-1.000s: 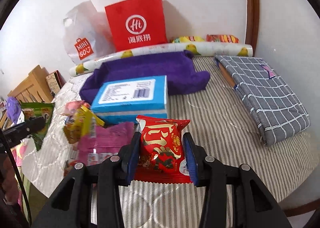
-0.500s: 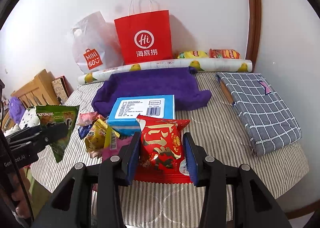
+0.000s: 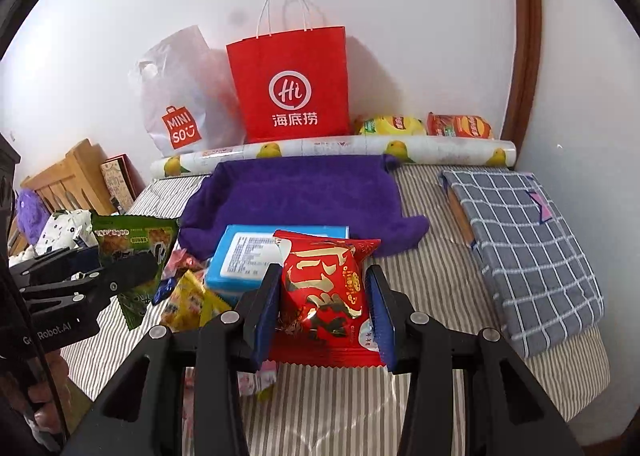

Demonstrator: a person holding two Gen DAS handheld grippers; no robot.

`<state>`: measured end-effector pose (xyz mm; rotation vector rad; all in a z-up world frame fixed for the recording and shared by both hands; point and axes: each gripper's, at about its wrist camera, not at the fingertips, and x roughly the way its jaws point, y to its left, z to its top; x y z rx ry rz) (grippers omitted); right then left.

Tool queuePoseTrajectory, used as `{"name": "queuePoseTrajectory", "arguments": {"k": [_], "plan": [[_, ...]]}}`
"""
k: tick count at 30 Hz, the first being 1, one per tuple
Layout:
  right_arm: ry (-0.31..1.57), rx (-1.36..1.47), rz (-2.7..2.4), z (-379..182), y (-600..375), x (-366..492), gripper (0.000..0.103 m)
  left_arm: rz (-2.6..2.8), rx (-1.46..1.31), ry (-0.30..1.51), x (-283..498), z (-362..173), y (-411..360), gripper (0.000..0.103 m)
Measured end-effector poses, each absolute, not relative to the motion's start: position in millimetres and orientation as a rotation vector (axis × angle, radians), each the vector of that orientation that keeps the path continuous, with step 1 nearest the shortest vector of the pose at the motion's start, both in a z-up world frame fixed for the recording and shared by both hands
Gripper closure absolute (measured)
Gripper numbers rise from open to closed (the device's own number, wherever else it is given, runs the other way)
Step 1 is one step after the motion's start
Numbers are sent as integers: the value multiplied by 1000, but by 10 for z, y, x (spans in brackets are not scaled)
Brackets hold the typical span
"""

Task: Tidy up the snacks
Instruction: 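Carry the green bag and red packet up onto the purple towel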

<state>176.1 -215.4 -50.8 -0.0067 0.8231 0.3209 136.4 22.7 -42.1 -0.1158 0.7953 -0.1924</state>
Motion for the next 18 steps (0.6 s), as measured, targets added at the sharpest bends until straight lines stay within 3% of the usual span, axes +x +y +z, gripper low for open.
{"name": "queuePoseTrajectory", "arguments": {"k": [18], "plan": [[769,-2,401,-270,-1875,3070,61,-127,-90,778,2414,-231,351,49]]}}
